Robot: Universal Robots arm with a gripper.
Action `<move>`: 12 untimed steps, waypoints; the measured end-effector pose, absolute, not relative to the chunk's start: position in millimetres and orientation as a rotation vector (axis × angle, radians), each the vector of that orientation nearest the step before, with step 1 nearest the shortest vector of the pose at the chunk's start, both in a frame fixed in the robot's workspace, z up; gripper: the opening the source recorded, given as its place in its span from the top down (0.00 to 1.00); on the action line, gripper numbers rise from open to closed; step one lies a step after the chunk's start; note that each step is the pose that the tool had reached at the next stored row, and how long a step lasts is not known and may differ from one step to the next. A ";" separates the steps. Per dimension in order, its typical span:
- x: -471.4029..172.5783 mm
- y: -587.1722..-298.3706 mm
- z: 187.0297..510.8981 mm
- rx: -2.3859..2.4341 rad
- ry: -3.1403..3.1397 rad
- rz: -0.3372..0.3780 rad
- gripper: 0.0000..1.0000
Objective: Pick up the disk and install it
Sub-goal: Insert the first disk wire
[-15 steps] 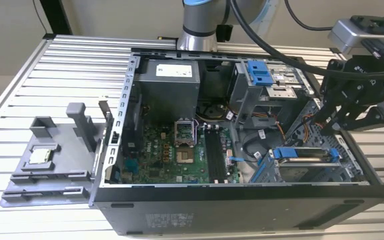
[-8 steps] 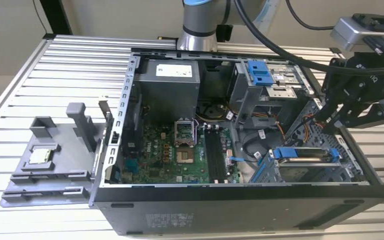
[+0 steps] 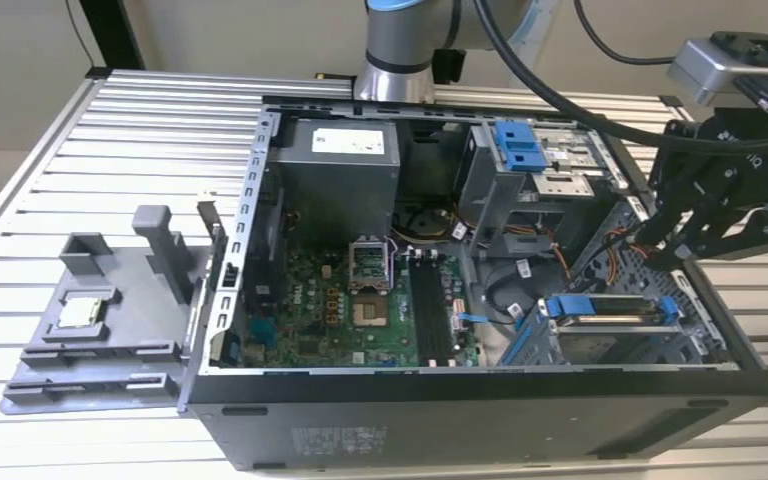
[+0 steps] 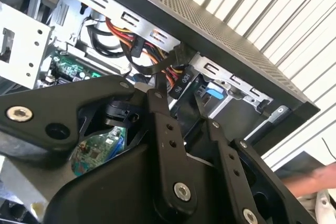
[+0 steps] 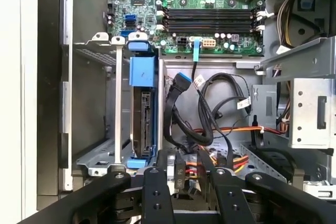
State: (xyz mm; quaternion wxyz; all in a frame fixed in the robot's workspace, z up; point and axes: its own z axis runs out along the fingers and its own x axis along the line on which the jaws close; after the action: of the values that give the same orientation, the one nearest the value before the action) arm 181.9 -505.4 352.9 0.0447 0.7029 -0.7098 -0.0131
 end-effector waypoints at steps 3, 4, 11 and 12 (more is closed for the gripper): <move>182.5 -505.4 351.3 2.144 -2.166 -0.034 0.00; 182.6 -505.4 351.2 2.144 -2.166 -0.033 0.00; 182.6 -505.4 351.1 2.144 -2.165 -0.034 1.00; 182.6 -505.4 351.1 2.144 -2.165 -0.034 1.00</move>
State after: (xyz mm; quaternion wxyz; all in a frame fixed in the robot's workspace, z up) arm 182.6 -505.4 351.1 0.0471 0.7027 -0.7098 -0.0111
